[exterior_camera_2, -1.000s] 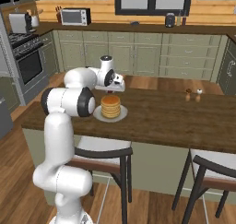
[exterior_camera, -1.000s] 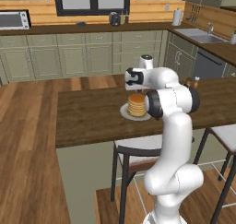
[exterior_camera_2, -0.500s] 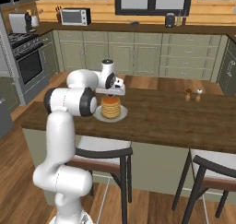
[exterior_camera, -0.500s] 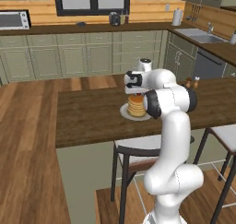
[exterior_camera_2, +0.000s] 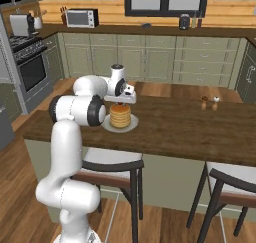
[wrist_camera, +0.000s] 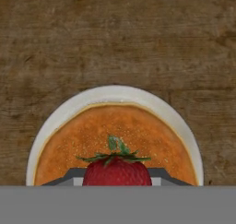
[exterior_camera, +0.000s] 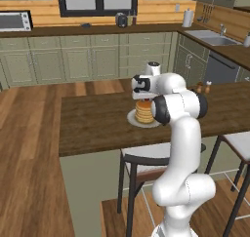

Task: Take the strawberry from the fridge and place it on top of the pancake, located on the dining counter.

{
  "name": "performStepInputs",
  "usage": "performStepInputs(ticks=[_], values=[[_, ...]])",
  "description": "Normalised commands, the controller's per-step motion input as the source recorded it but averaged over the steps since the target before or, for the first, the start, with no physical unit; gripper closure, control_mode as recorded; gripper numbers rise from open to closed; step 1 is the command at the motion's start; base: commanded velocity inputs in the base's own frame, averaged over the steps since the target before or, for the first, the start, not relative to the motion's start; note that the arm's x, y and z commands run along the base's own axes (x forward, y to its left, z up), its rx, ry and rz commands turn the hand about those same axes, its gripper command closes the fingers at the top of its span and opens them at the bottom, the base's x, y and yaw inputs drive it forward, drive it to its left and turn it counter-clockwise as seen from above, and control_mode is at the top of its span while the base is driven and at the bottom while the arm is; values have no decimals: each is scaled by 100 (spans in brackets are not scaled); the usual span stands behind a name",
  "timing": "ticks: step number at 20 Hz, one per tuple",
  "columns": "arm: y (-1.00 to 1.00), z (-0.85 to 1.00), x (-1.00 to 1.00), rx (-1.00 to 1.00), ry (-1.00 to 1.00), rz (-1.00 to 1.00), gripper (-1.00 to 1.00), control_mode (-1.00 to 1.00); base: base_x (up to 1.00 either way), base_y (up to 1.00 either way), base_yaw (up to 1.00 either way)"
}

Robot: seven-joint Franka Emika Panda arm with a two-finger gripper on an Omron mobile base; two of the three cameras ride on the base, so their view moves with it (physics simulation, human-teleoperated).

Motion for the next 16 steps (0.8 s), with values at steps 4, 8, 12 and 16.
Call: performStepInputs(ticks=[4, 8, 12, 16], values=[[0, -6, -7, 0, 0, 0, 100, -100, 0, 0, 0], [0, -2, -20, 0, 0, 0, 100, -100, 0, 0, 0], [0, -4, -14, 0, 0, 0, 100, -100, 0, 0, 0], [0, -10, -4, 0, 0, 0, 100, -100, 0, 0, 0]])
